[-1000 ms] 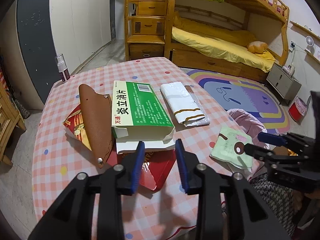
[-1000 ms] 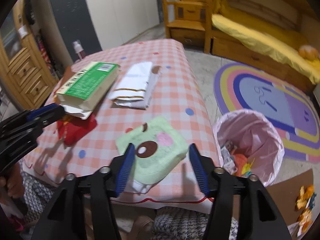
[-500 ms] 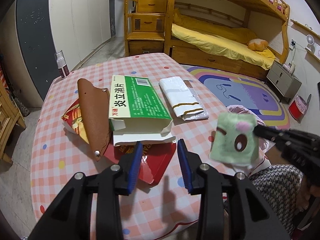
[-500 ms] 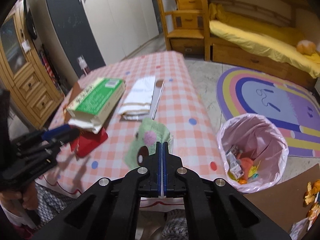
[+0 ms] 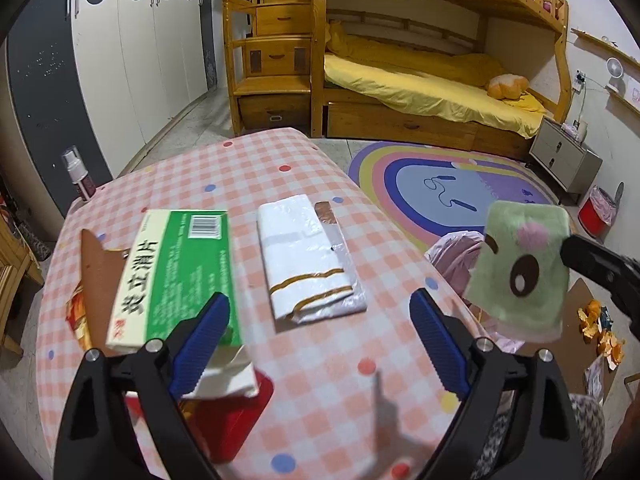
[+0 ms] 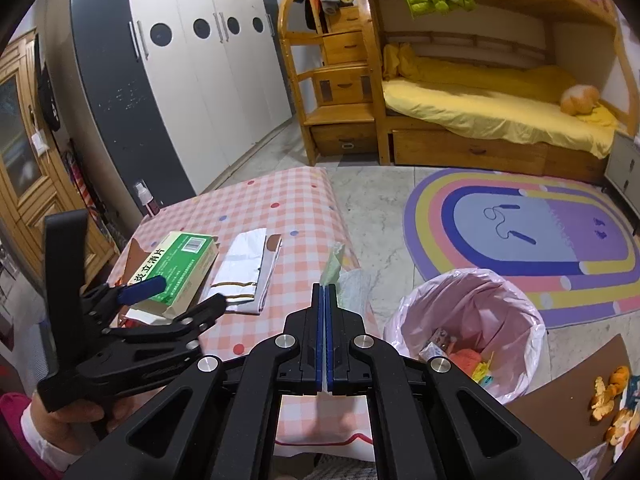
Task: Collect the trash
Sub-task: 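Grasp the white paper packet with the left gripper while the right holds the cloth, then drop the white packet and green cloth into the wastebasket with both grippers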
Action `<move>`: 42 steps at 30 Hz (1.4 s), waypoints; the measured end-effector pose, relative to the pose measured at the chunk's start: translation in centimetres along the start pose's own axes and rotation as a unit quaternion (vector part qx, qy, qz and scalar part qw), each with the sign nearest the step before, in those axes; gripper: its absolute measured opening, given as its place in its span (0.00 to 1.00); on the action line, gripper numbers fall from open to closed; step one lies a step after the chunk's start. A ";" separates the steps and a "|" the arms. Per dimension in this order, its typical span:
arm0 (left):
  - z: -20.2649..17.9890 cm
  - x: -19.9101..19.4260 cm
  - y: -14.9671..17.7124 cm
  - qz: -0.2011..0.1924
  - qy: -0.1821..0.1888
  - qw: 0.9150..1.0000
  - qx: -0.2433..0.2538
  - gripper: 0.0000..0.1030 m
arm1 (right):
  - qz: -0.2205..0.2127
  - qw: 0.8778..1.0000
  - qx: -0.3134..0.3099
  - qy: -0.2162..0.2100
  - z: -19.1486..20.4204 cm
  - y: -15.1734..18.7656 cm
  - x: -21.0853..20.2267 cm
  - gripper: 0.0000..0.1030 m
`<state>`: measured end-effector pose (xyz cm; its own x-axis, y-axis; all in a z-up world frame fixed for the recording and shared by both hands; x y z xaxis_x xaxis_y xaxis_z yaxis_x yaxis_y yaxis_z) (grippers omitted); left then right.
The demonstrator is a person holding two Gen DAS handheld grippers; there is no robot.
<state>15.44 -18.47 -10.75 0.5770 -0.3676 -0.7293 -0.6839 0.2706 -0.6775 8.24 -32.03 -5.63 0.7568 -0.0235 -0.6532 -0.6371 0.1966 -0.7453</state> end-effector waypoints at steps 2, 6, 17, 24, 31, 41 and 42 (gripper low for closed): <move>0.1 1.4 -0.3 0.012 -0.010 1.000 0.001 0.86 | 0.003 1.000 0.003 -0.006 -0.1 0.0 0.3 0.00; 0.3 3.8 -0.7 0.034 -0.032 0.999 0.011 0.84 | 0.003 1.000 0.005 -0.012 -0.4 -0.2 0.8 0.00; 0.9 7.0 -0.2 0.075 -0.028 0.997 0.009 0.67 | 0.005 1.000 0.005 -0.018 -0.4 -0.1 0.8 0.00; 0.4 5.0 -0.2 0.059 -0.014 0.998 0.025 0.08 | -0.003 1.000 0.007 -0.020 -0.5 0.1 -0.1 0.00; -1.6 0.2 0.1 0.030 0.056 0.998 0.017 0.05 | -0.024 1.000 0.014 -0.010 -1.6 0.0 -2.5 0.00; -9.9 -4.5 0.3 0.000 0.131 0.989 0.069 0.05 | -0.046 0.997 0.046 0.044 -6.7 0.7 -5.7 0.00; -10.7 -4.4 0.3 -0.001 0.135 0.988 0.076 0.05 | -0.046 0.996 0.050 0.051 -7.4 0.9 -5.8 0.00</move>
Point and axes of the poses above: each gripper's, at about its wrist camera, not at the fingertips, and x roughly the way its jaws point, z to its left, y to its underside, the point moved 4 cm from there along x, roughly the way its jaws point, and after that the axes turned 6 degrees about y, right-handed, at the moved point
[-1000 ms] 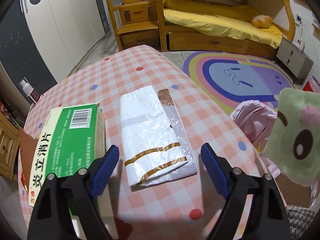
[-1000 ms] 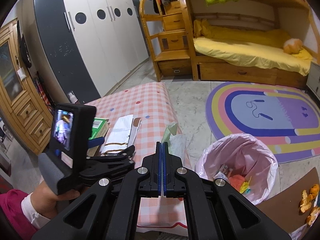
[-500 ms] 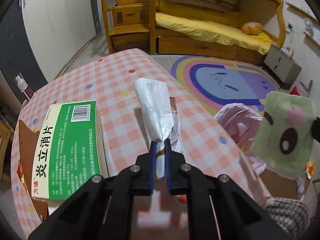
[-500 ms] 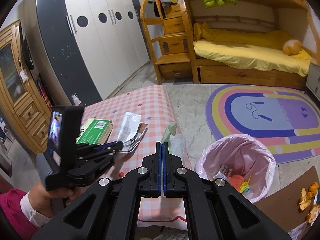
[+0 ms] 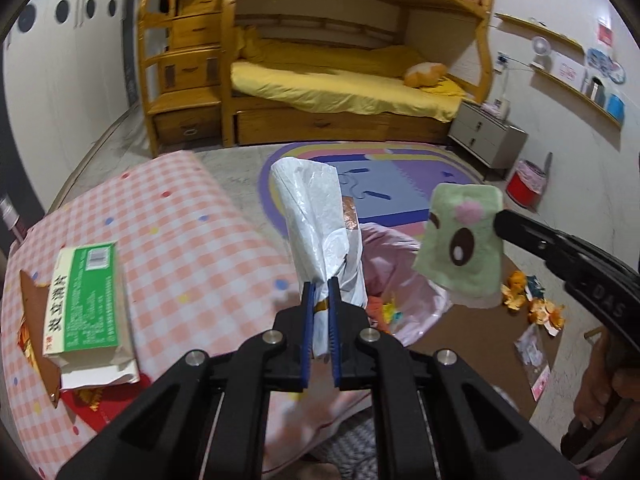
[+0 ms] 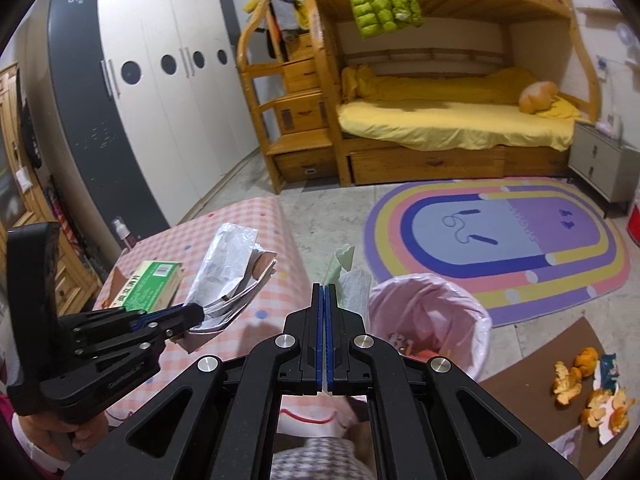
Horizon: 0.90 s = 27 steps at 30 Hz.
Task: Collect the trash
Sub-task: 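Drop the white packet and green cloth into the wastebasket with both grippers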
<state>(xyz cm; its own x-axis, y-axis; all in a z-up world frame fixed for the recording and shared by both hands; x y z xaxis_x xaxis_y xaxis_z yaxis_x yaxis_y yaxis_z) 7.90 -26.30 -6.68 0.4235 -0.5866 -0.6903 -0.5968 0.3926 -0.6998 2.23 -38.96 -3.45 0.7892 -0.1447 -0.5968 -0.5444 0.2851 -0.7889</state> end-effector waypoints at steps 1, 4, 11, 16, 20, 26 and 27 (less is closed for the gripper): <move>-0.8 0.4 -0.2 0.001 0.006 1.000 0.006 0.05 | 0.001 1.000 0.003 0.009 -0.8 0.1 0.0 0.00; -2.7 2.3 -0.7 0.012 0.020 1.000 0.020 0.05 | 0.008 0.999 0.011 0.030 -2.7 0.5 0.5 0.00; -4.6 7.0 -1.9 0.034 0.054 0.998 0.030 0.05 | 0.032 0.998 0.033 0.049 -6.1 1.1 3.0 0.00; -4.7 10.0 -3.0 0.045 0.071 0.996 0.025 0.05 | 0.053 0.996 0.045 0.050 -7.8 1.2 6.1 0.00; -4.3 11.6 -3.9 0.049 0.079 0.995 0.021 0.06 | 0.060 0.996 0.051 0.045 -8.2 0.8 7.7 0.01; -3.0 11.8 -4.6 0.029 0.081 0.996 0.001 0.50 | 0.066 0.994 0.065 0.050 -9.2 0.3 10.1 0.14; -2.7 11.8 -4.7 0.028 0.078 0.997 -0.001 0.50 | 0.064 0.994 0.067 0.054 -9.3 0.2 10.1 0.15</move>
Point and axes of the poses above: each gripper's, at about its wrist camera, not at the fingertips, and x roughly the way its jaws point, z to its left, y to its underside, the point moved 4 cm from there along x, roughly the way its jaws point, and after that the axes turned 6 degrees about y, right-handed, at the moved point
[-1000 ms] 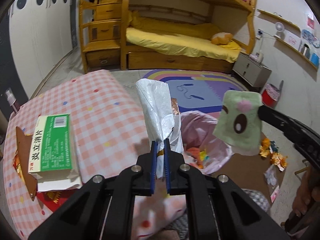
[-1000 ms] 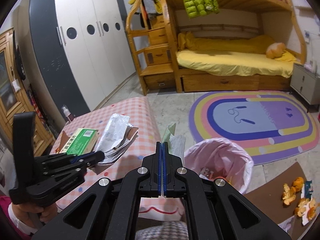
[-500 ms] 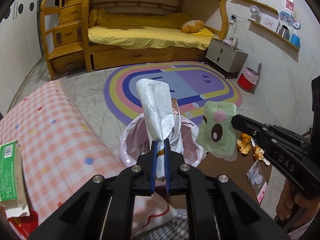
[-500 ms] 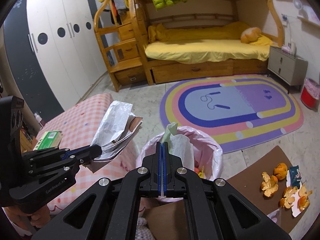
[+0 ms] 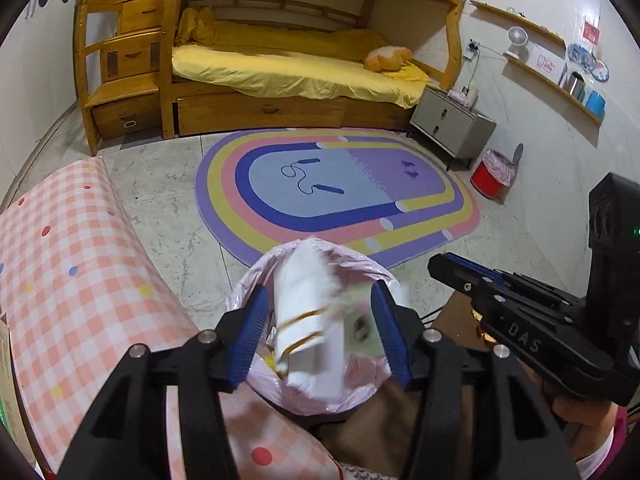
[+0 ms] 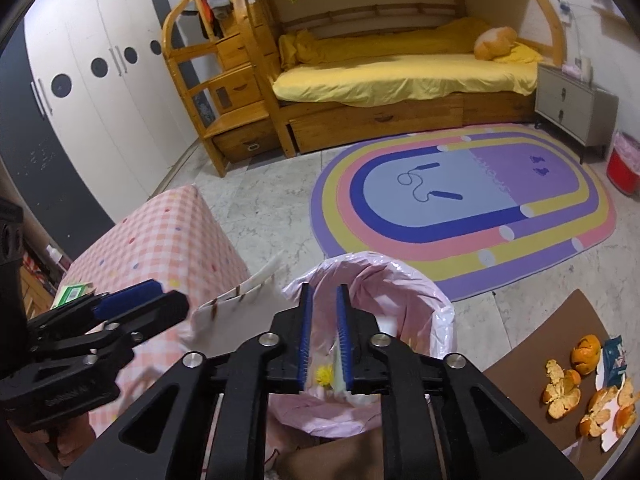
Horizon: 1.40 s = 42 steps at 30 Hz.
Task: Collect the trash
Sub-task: 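Drop the white packet and green cloth into the wastebasket with both grippers, then grasp the green medicine box with the right gripper and lift it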
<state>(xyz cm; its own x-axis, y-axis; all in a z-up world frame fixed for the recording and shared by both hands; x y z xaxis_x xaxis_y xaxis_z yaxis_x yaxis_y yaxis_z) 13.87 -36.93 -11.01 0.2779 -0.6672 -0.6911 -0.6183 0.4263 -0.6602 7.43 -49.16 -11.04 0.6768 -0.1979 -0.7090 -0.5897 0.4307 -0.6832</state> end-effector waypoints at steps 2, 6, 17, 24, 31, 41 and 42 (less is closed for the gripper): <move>0.6 -0.5 -0.2 -0.003 -0.013 1.000 -0.003 0.50 | -0.002 1.000 0.004 0.002 -0.1 0.0 -0.2 0.15; 1.7 -2.3 0.2 -0.018 -0.038 0.999 -0.010 0.50 | -0.002 1.000 0.013 0.001 -0.2 0.6 -1.3 0.15; 2.9 -9.2 2.3 -0.048 -0.088 0.995 -0.019 0.50 | -0.018 0.999 -0.023 -0.027 3.9 1.5 -7.2 0.15; 4.8 -15.2 4.9 -0.066 -0.138 0.987 -0.041 0.51 | -0.023 0.996 -0.060 -0.066 8.6 2.2 -10.5 0.28; 8.8 -21.1 8.9 -0.072 -0.201 0.974 -0.077 0.60 | -0.021 0.985 -0.126 -0.112 15.3 3.7 -12.2 0.44; 15.5 -28.7 15.0 -0.078 -0.297 0.941 -0.144 0.75 | -0.013 0.969 -0.189 -0.160 23.1 6.8 -12.7 0.73; 16.0 -29.1 15.4 -0.076 -0.303 0.938 -0.151 0.78 | -0.015 0.967 -0.196 -0.163 23.9 7.2 -12.7 0.79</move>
Point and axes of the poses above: each gripper's, at about its wrist camera, not at the fingertips, and x roughly the way its jaws point, z to its left, y to its underside, the point moved 4 cm from there along x, roughly the way its jaws point, and after that the axes turned 6 degrees about y, right-handed, at the moved point
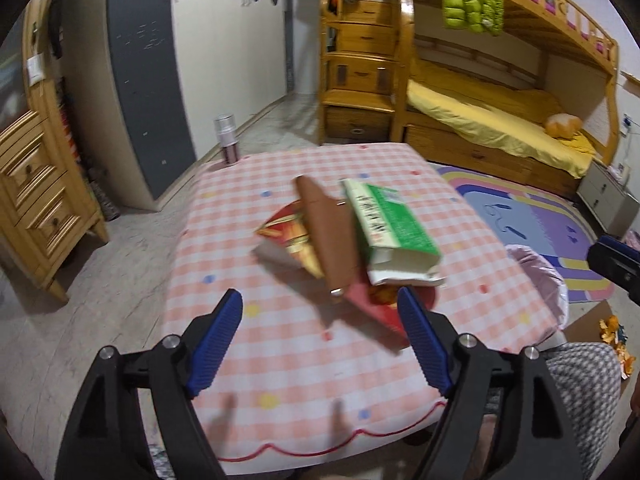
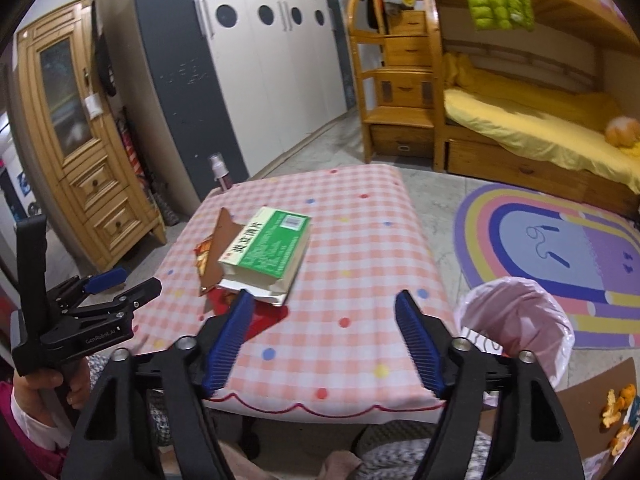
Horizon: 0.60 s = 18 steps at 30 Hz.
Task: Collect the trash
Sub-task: 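Grasp the green medicine box with the right gripper and lift it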
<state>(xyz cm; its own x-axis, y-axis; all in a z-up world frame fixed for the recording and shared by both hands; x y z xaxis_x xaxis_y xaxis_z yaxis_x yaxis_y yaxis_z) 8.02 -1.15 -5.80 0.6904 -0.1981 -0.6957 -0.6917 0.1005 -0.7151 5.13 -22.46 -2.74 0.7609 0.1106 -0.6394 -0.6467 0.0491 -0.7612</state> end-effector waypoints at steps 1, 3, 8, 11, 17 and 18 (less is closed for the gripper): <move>0.8 0.0 0.2 0.001 -0.007 1.000 -0.008 0.83 | -0.002 1.000 -0.005 -0.001 0.8 0.0 0.3 0.81; 2.3 -0.2 0.5 -0.001 -0.020 1.000 -0.024 0.90 | -0.002 1.000 -0.012 0.000 1.9 0.0 0.9 0.86; 4.3 -0.3 0.9 -0.004 -0.045 0.998 -0.035 0.93 | 0.014 1.000 -0.023 -0.001 4.1 -0.1 3.2 0.87; 5.4 0.2 0.9 -0.001 -0.050 0.998 -0.044 0.93 | 0.023 0.999 -0.033 -0.005 5.5 -0.4 4.7 0.87; 7.0 1.1 1.1 0.007 -0.057 0.997 -0.057 0.93 | 0.049 0.998 -0.037 -0.018 7.8 -1.1 8.7 0.88; 7.3 1.3 1.2 0.009 -0.059 0.996 -0.059 0.93 | 0.053 0.998 -0.037 -0.019 8.2 -1.1 9.5 0.88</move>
<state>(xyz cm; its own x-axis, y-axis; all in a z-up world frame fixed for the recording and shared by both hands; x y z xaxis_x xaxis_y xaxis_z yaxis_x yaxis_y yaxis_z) 9.69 5.77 -8.05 0.6929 -0.0801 -0.7166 -0.7196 -0.0129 -0.6943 12.64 -13.37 -7.08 0.6857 0.1484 -0.7126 -0.7163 -0.0370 -0.6968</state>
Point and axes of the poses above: each gripper's, at about its wrist camera, not at the fingertips, and x roughly the way its jaws point, z to its left, y to its underside, the point moved 4 cm from there along x, roughly the way its jaws point, and after that the axes turned 6 degrees about y, right-handed, at the moved point
